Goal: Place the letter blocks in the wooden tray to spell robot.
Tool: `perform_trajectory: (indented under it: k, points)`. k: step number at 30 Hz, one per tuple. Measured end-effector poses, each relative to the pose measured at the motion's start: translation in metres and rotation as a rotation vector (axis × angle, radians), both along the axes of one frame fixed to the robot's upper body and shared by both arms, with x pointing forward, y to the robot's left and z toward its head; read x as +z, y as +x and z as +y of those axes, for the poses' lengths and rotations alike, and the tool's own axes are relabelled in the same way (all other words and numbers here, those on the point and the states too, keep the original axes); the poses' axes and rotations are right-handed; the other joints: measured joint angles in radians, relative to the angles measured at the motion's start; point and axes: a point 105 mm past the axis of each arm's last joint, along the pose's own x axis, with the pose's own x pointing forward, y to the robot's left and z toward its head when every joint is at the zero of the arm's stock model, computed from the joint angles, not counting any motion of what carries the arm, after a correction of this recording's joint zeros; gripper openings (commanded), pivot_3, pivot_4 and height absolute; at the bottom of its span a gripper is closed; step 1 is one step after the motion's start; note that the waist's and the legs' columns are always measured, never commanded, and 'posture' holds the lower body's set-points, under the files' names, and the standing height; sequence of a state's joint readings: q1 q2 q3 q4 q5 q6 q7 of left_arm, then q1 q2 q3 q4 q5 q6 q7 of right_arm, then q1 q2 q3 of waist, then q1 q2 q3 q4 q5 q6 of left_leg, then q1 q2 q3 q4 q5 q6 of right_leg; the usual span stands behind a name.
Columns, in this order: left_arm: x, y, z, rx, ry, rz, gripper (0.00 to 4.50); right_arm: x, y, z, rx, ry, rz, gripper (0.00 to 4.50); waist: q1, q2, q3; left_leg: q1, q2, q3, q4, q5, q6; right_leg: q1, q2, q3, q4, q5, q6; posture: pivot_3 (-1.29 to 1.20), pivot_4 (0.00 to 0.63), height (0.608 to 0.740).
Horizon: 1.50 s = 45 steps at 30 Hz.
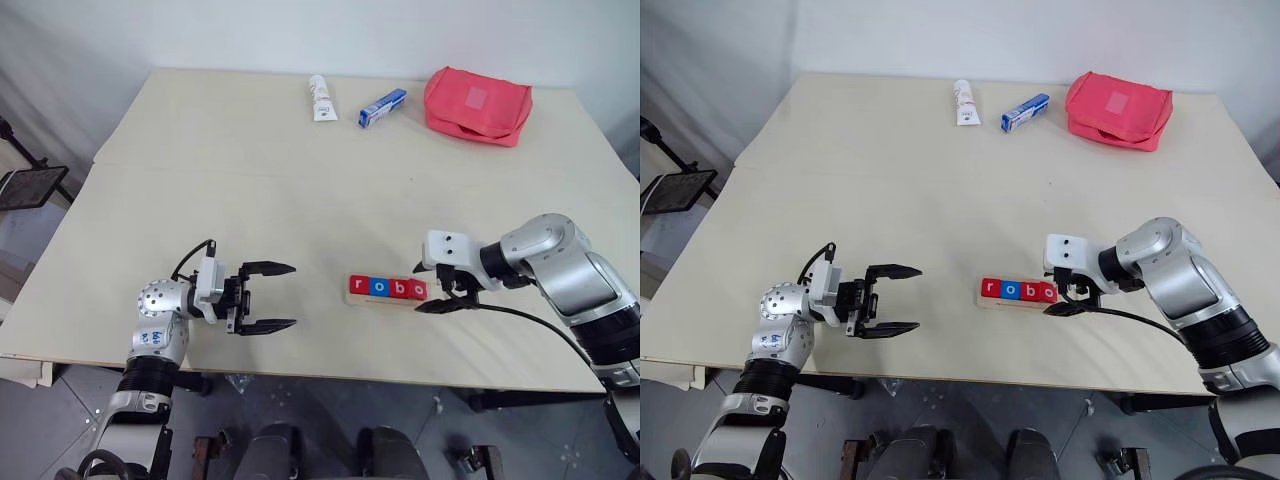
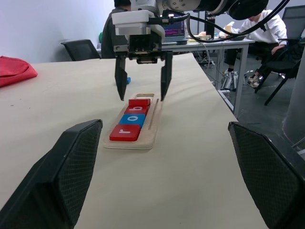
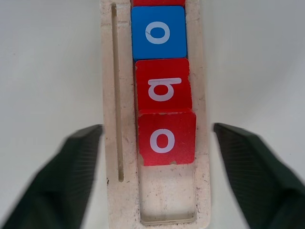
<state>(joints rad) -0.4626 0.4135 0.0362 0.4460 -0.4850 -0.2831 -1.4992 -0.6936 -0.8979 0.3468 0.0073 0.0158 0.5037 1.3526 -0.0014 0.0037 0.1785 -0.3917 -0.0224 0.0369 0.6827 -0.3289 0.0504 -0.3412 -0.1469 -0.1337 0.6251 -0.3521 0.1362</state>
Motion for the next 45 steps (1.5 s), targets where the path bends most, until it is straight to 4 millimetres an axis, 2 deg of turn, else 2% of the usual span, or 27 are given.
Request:
perform_trajectory:
  k: [6,9,20,33,39,45]
  points:
    - [0.0,0.0,0.0,0.0,-0.001,-0.001,4.5,0.004,0.0,0.004,-0.011,0.024,-0.008,4.45,0.0,0.0,0.0,0.0,0.0,0.0,0.0,0.0,0.0,0.0,0.0,0.0,0.0,0.0,0.0,0.0,0.15,0.74]
    - [0.0,0.0,-0.001,-0.002,-0.003,-0.002,4.5,0.013,-0.002,0.01,-0.015,0.078,-0.021,3.94,0.0,0.0,0.0,0.0,0.0,0.0,0.0,0.0,0.0,0.0,0.0,0.0,0.0,0.0,0.0,0.0,0.15,0.74]
    - [0.001,0.0,-0.002,-0.004,-0.006,-0.003,4.5,0.012,0.0,0.017,-0.028,0.115,-0.041,0.14,0.0,0.0,0.0,0.0,0.0,0.0,0.0,0.0,0.0,0.0,0.0,0.0,0.0,0.0,0.0,0.0,0.15,0.74]
    - [0.001,-0.001,-0.002,-0.002,-0.006,-0.006,4.5,0.0,0.006,0.014,-0.051,0.125,-0.02,0.06,0.0,0.0,0.0,0.0,0.0,0.0,0.0,0.0,0.0,0.0,0.0,0.0,0.0,0.0,0.0,0.0,0.15,0.74]
    - [0.0,-0.001,-0.002,-0.001,-0.007,-0.004,4.5,0.002,0.003,0.016,-0.032,0.129,-0.016,0.06,0.001,0.0,0.0,0.0,0.0,0.0,0.0,0.0,0.0,0.0,0.0,0.0,0.0,0.0,0.0,0.0,0.15,0.74]
    - [-0.001,0.0,-0.004,-0.004,-0.016,0.0,4.5,-0.006,-0.001,0.011,-0.045,0.113,0.004,0.06,0.0,0.0,0.0,0.0,0.0,0.0,0.0,0.0,0.0,0.0,0.0,0.0,0.0,0.0,0.0,0.0,0.15,0.74]
